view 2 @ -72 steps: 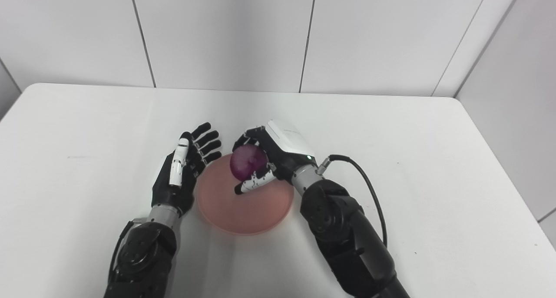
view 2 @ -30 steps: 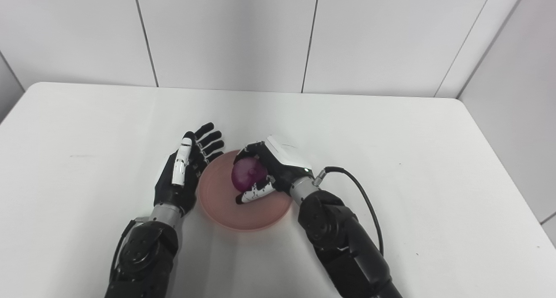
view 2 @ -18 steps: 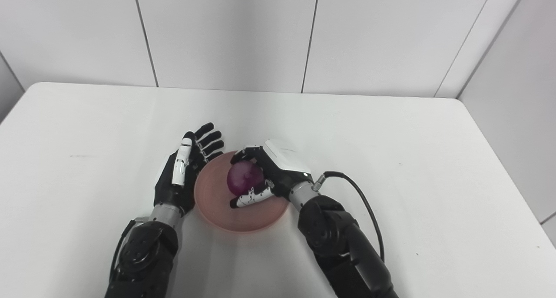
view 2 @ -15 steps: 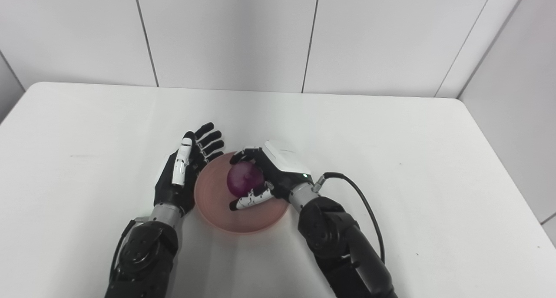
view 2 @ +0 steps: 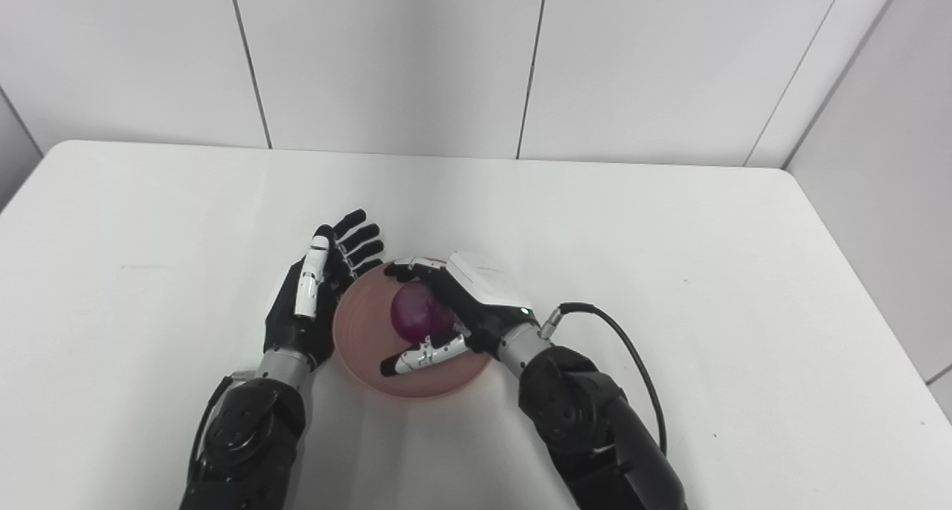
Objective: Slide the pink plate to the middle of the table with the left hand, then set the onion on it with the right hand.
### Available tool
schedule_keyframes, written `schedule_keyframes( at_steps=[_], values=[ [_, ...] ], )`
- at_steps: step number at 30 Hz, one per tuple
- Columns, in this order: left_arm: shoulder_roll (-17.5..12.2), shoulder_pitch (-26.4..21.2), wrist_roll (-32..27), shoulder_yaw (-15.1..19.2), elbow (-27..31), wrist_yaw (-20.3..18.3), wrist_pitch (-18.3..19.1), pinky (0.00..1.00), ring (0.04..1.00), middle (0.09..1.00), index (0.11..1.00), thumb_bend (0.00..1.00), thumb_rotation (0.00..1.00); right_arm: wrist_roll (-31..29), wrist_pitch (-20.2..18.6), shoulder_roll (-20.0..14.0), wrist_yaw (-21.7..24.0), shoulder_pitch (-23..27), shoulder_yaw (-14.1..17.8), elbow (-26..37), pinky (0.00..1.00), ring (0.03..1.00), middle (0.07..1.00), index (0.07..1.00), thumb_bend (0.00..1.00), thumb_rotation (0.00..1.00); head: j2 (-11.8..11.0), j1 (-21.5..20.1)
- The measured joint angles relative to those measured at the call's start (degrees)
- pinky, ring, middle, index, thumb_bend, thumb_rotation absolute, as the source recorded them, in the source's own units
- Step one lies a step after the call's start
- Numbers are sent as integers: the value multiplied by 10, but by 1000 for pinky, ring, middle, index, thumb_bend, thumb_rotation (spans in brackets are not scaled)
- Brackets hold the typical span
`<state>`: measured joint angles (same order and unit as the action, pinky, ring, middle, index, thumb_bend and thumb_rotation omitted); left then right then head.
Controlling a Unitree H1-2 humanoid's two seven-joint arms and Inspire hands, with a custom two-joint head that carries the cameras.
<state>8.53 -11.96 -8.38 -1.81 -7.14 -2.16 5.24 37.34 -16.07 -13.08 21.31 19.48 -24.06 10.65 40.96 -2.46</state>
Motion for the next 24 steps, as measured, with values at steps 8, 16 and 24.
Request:
schedule_keyframes(
  at_steps=[8, 16, 24],
  values=[
    [0, 0, 0, 1, 0, 1, 0, 779, 812, 810, 792, 398, 1000, -31, 4, 1, -18, -9, 40, 29, 757, 831, 868, 883, 1000, 459, -3, -4],
    [0, 0, 10, 1, 0, 1, 0, 767, 803, 806, 790, 404, 1000, -78, 51, 8, -74, -33, 89, 32, 766, 840, 868, 879, 1000, 518, -4, -4],
    [0, 0, 6, 3, -2, 0, -4, 774, 801, 807, 792, 397, 1000, -83, 76, 10, -130, -50, 123, 31, 778, 854, 876, 894, 895, 657, -6, -4]
  ],
)
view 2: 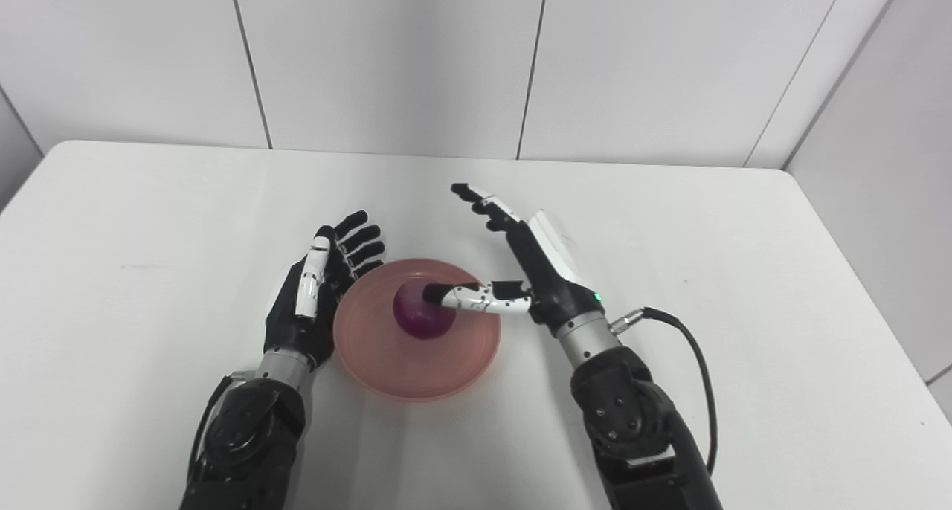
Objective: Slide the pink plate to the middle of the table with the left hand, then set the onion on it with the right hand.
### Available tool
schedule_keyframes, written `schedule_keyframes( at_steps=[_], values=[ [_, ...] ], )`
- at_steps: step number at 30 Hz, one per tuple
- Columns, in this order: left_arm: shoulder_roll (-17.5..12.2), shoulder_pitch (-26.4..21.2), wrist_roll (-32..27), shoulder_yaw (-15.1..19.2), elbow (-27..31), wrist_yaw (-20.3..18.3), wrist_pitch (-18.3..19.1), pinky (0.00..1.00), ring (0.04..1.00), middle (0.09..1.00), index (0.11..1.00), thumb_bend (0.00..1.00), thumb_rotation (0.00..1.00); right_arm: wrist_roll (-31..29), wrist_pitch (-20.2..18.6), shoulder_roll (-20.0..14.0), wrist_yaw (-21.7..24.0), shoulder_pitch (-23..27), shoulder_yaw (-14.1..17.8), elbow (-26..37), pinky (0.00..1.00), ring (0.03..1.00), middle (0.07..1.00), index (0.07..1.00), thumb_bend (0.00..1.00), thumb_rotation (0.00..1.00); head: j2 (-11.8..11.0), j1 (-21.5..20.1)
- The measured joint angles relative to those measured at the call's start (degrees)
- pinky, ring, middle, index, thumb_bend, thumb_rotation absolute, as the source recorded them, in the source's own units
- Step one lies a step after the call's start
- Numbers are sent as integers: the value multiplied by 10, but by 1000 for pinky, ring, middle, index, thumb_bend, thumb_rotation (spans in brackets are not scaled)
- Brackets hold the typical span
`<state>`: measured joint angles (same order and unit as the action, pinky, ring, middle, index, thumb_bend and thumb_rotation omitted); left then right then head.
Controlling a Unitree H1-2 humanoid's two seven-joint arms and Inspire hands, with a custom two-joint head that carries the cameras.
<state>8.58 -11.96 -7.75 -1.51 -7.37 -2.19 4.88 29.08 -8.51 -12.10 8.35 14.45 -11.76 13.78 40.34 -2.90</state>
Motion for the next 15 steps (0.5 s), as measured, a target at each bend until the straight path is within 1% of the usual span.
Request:
schedule_keyframes(
  at_steps=[8, 9, 12, 14, 15],
  values=[
    [0, 0, 0, 0, -1, 0, -2, 780, 808, 812, 798, 396, 1000, -1, 0, 0, -28, -34, 26, 0, 757, 849, 880, 895, 783, 833, 1, 0],
    [0, 0, 0, 0, -1, 0, -2, 780, 808, 813, 799, 397, 1000, -4, 0, 0, -31, -39, 31, 0, 758, 849, 880, 895, 780, 839, 1, 0],
    [0, 0, 0, 0, -1, 0, -2, 782, 812, 815, 801, 396, 1000, -9, 0, 3, -44, -48, 41, 0, 774, 855, 887, 897, 707, 917, 0, 2],
    [0, 0, 0, 0, -2, 0, -4, 776, 807, 810, 796, 397, 1000, -11, 0, 5, -47, -53, 42, 0, 793, 863, 891, 897, 649, 974, 0, 2],
    [0, 0, 0, 0, -3, 0, -5, 775, 806, 809, 795, 397, 1000, -12, 0, 5, -48, -54, 42, 0, 796, 865, 892, 897, 639, 985, 0, 2]
  ],
)
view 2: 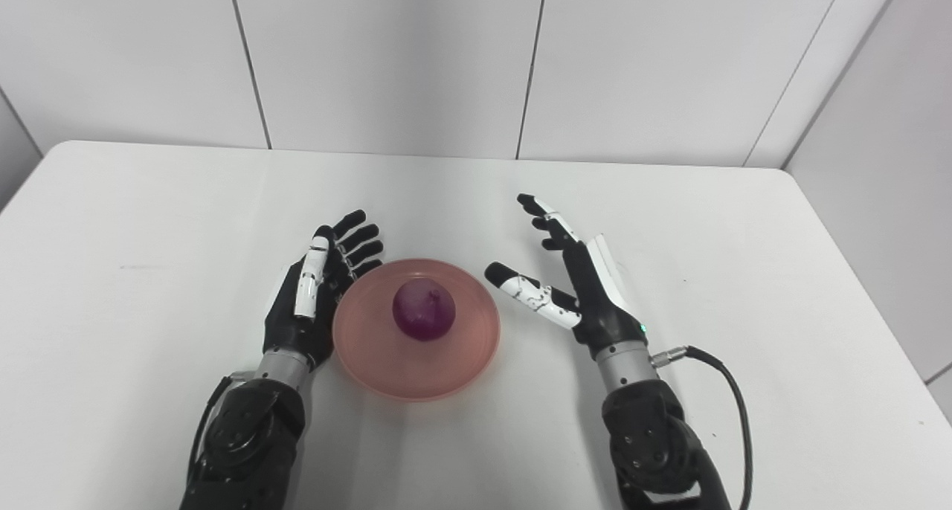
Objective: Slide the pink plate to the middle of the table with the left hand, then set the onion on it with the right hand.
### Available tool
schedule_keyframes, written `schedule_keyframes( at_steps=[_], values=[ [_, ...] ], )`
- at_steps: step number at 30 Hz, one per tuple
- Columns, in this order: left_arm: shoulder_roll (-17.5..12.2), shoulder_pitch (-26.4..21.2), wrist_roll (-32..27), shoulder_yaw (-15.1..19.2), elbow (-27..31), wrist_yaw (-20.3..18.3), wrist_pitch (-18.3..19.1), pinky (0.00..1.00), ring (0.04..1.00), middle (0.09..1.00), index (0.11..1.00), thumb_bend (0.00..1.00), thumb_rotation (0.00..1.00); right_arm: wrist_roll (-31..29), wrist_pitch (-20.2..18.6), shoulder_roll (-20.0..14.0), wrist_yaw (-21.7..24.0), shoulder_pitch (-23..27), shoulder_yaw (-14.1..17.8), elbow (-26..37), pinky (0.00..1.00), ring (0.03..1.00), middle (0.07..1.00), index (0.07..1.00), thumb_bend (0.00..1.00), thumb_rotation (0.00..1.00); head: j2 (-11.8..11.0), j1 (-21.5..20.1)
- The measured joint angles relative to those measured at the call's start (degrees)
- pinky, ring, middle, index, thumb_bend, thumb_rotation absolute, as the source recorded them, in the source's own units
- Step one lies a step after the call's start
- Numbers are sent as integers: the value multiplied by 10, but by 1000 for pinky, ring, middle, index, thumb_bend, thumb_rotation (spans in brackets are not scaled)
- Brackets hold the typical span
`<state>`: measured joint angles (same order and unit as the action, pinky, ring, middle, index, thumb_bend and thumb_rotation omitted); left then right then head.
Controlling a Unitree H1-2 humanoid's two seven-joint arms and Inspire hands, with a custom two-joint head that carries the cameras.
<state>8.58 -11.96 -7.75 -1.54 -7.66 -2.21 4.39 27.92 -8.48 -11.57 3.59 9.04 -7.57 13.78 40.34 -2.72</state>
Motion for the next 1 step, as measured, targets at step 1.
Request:
schedule_keyframes(
  at_steps=[1],
  values=[
    [0, 0, 0, 0, -1, 0, -1, 774, 804, 807, 793, 396, 1000, -5, 0, 1, -1, -1, 1, 0, 795, 868, 896, 897, 561, 996, 0, -1]
  ],
)
